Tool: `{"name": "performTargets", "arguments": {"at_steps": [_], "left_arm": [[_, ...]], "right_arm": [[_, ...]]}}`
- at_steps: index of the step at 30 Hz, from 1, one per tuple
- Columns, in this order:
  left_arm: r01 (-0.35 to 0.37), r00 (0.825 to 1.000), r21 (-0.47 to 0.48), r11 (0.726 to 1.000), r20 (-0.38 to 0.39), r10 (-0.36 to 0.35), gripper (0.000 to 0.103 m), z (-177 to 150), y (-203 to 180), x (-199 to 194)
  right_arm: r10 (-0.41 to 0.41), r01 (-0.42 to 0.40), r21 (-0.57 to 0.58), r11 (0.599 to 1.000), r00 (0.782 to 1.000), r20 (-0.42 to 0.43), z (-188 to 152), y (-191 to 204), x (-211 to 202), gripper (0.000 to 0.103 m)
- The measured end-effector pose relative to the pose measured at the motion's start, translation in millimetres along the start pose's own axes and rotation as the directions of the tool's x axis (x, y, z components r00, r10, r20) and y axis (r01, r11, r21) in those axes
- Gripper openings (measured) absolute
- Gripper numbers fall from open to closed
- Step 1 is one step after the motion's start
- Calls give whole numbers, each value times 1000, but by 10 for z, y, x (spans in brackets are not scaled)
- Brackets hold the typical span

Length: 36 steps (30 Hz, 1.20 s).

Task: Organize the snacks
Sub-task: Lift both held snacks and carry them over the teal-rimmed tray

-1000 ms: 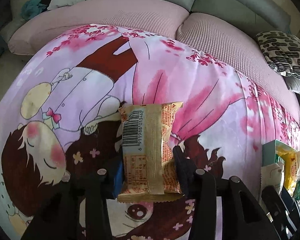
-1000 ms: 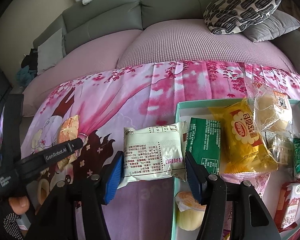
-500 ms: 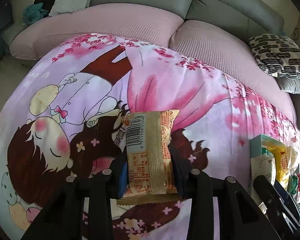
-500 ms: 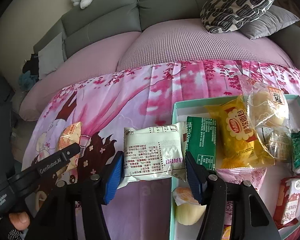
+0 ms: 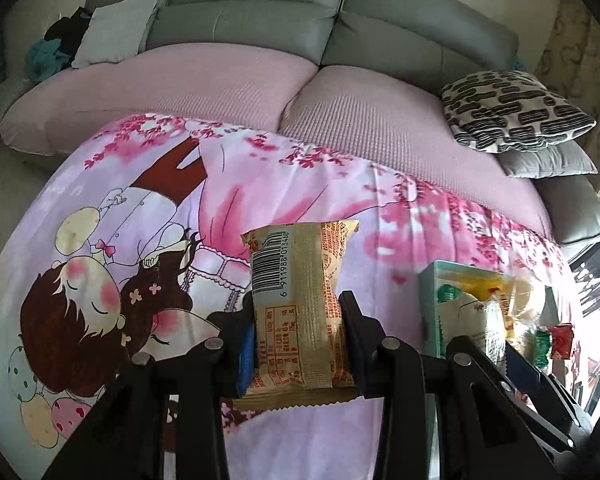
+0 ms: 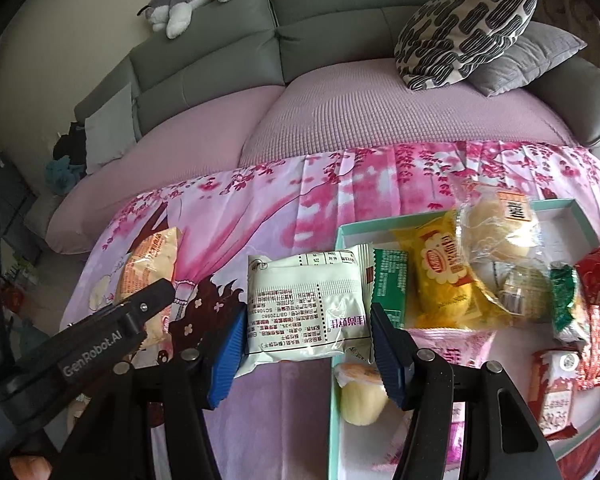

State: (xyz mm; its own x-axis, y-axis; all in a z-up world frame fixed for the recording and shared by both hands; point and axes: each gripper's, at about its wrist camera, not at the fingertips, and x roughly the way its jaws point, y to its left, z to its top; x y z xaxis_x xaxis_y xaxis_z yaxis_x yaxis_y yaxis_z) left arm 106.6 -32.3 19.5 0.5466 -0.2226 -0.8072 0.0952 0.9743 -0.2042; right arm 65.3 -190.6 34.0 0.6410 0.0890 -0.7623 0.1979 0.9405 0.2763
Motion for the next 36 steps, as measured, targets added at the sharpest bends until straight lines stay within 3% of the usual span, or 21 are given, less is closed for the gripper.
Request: {"name": "performTargets", "arguments": {"at_steps": [13,29,36], "left_arm": [[57,998,52,997,33,-59,39,-85,-353,-406],[142,988,212,967,24,-150,39,-350,-1156,-710],[210,977,292,933,-37,-208,39,-547,-1572,-605]], "right_arm": [[-63,62,23,998,997,36,-14,-230,-438,62],[-254,232,236,944,965,66,-102,-1293,-1058,63],[-315,282,316,906,947,57,-180,-1717,-1239,63]]}}
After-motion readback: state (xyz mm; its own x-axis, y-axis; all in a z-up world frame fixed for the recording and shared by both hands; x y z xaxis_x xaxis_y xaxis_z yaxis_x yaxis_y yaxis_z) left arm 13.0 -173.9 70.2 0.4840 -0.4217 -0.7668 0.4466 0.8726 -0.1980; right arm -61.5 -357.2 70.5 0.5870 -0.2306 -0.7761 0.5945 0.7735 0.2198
